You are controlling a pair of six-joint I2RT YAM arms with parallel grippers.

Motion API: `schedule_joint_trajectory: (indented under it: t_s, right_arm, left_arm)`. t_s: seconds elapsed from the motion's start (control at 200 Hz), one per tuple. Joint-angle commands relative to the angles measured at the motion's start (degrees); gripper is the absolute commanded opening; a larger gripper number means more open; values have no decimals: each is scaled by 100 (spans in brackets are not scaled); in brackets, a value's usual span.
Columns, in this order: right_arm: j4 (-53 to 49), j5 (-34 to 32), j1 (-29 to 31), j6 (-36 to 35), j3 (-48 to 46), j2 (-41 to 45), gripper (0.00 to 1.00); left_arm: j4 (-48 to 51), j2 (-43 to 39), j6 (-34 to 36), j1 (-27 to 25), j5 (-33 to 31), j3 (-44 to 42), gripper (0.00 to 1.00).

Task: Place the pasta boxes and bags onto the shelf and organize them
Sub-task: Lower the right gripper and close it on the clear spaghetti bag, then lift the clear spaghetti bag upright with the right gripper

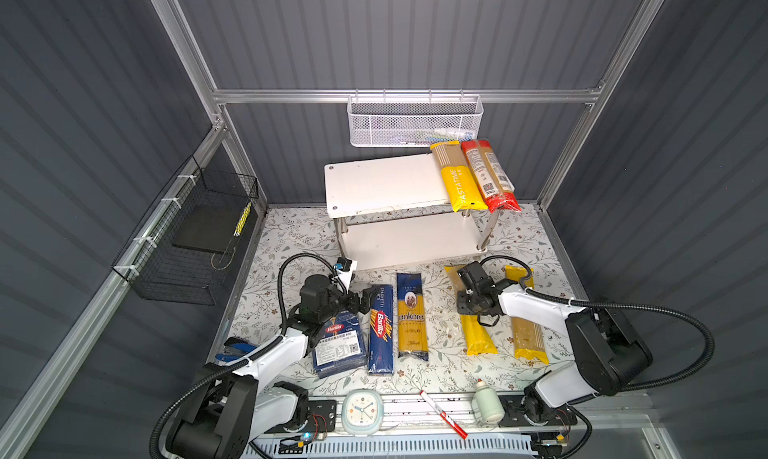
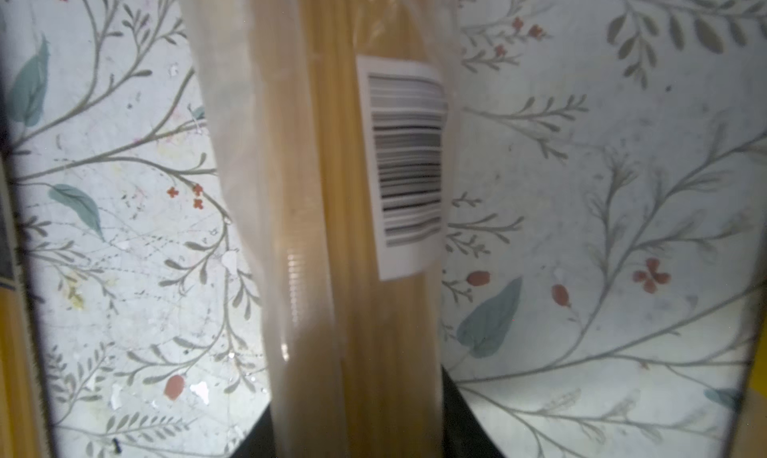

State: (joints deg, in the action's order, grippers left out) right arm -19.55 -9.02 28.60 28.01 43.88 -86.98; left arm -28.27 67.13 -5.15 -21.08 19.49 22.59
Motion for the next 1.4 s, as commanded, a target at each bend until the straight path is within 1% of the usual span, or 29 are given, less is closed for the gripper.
schedule_joint_trajectory:
  t_s: [0.0, 0.335, 0.475, 0.51, 0.65, 0.8, 0.815, 0.855, 1.005, 1.025, 1.095, 1.351, 1.391]
  right_arm:
    - [-176, 125, 28, -17, 92, 267, 35]
    - [-58, 516, 26, 7, 35, 1329, 31]
    - [-242, 879, 48, 16, 246, 1608, 30]
    - [-472, 901, 84, 8, 330, 1677, 30]
    - [-833, 832, 335, -32, 648, 1995, 30]
    - [-971, 718, 575, -21, 853, 2244, 30]
    - [-986, 712, 594, -8, 877, 2410, 30]
    - [-1008, 687, 642, 2, 939, 2484, 30]
    - [-1278, 610, 848, 11, 1314, 2556, 31]
    - [-1329, 583, 876, 19, 1357, 2554, 31]
    - [-1429, 536, 1003, 9, 1515, 2571, 31]
    - [-1629, 248, 1491, 9, 2007, 2685, 31]
    - [-1674, 212, 1537, -17, 2118, 2680, 29]
  left_arm:
    - [25, -35, 67, -10, -15, 79, 99]
    - [14, -52, 49, -10, -16, 81, 99]
    - [1, -57, 13, -10, -16, 77, 99]
    - [13, -40, 14, -10, -20, 92, 99]
    - [23, -48, 26, -10, -17, 90, 99]
    - [14, -60, 27, -10, -15, 79, 99]
    - [15, -63, 30, -8, -16, 79, 99]
    - [14, -60, 33, -10, -15, 75, 99]
    - [14, -77, 20, -10, -15, 69, 99]
    - [10, -82, 14, -10, -188, 70, 99]
    - [14, -114, 31, -11, -217, 53, 99]
    - [59, -271, 65, -10, -276, 4, 99]
    - [49, -287, 79, -10, -300, -15, 99]
